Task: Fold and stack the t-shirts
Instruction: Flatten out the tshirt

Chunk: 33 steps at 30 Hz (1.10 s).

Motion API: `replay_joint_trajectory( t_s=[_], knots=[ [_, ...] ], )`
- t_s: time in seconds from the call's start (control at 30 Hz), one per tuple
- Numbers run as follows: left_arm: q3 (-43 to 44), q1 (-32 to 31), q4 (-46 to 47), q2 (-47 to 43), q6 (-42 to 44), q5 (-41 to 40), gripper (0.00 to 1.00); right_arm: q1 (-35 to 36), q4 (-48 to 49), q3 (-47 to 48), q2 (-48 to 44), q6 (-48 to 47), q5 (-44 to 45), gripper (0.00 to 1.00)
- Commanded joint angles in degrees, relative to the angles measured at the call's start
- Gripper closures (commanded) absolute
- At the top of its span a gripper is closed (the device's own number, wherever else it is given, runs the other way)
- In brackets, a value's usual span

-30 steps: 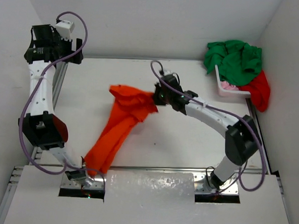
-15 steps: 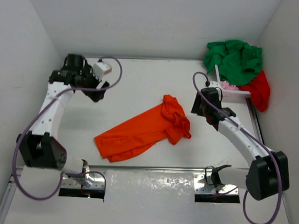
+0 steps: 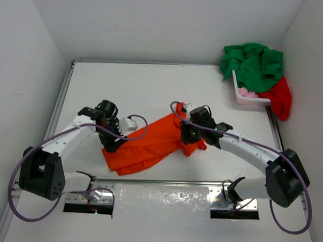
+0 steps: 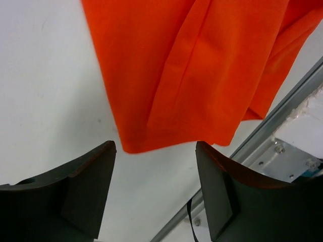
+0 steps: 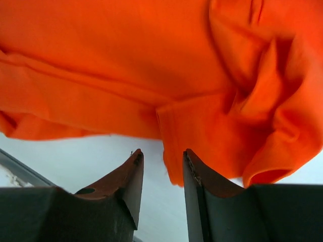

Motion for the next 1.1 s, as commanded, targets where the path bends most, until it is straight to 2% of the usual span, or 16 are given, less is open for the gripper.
replay_joint_trajectory(
  t_s=[0.0,0.1,0.27,0.4,0.5,0.53,0.6,0.8,0.9,0.97,1.03,1.07],
  knots=[
    [-2.2,-3.4,6.5,0.8,-2.6,0.5,0.38,0.0,4.2,-3.5,-1.7,3.6,-3.7,0.66],
    [-4.6,-4.7,8.2,2.9,-3.6,-0.3,0.43,0.1,5.6,-5.2,-0.7,4.7,-5.5,0.67],
    [-8.2,-5.1,11.3,5.2,-4.5,-5.3,0.48,0.1,1.5,-5.2,1.0,5.4,-0.5,0.67],
    [-8.5,-5.1,12.8,4.7,-6.5,-6.7,0.56,0.1,2.0,-5.0,1.3,4.1,4.5,0.58],
    [-8.0,-5.1,12.5,4.4,-7.1,-5.1,0.75,0.2,4.4,-3.1,3.6,2.3,3.1,0.54],
    [-7.8,-5.1,12.3,4.4,-7.3,-4.4,0.89,1.0,4.7,-2.4,4.5,2.0,2.8,0.53],
    [-7.6,-5.1,12.1,3.8,-7.8,-4.2,1.0,3.2,4.7,0.2,7.1,0.8,2.6,0.5],
    [-7.1,-5.1,10.8,0.1,-8.2,-1.7,1.0,5.6,4.7,3.5,11.9,1.1,4.8,0.48],
    [-7.2,-5.1,11.3,-1.0,-8.4,-1.7,1.0,5.6,2.8,4.1,13.4,1.9,11.4,0.5],
    [-7.2,-5.1,11.5,-1.4,-8.6,-1.5,1.0,5.6,1.9,4.7,14.3,2.0,14.5,0.54],
    [-7.0,-5.1,11.9,-1.9,-8.6,-0.9,1.0,5.6,0.5,5.6,15.9,2.0,16.9,0.72],
    [-7.0,-5.1,11.9,-2.1,-8.6,-0.7,1.0,5.7,0.4,5.7,16.5,2.0,17.3,0.72]
  ],
)
